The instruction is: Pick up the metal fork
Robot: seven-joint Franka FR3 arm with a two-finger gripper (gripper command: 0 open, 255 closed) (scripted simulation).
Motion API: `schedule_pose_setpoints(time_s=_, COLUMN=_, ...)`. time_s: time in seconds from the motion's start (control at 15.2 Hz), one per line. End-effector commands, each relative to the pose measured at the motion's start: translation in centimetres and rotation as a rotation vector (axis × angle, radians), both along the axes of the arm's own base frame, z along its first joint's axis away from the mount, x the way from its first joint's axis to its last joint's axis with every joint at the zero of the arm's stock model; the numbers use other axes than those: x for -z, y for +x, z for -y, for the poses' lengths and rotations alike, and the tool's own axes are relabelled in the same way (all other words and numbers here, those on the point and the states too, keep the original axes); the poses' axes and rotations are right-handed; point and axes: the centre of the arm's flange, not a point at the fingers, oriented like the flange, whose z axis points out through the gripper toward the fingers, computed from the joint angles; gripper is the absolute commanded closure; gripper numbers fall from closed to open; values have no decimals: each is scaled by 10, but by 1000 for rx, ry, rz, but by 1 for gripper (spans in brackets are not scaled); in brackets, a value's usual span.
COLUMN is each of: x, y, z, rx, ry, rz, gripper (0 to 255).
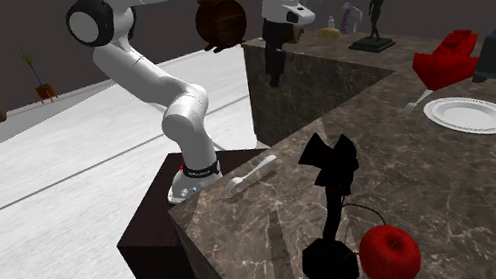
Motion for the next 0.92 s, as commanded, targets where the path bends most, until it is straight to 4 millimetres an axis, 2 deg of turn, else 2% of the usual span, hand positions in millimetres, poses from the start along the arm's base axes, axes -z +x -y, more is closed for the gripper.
schedule_pose_setpoints(time_s=0.0, x=0, y=0, z=0, rx=0, ry=0, rz=0, gripper=0)
schedule_pose_setpoints(time_s=0.86, x=107, y=-70, z=118, rx=-148, ry=41, rz=31, gripper=0)
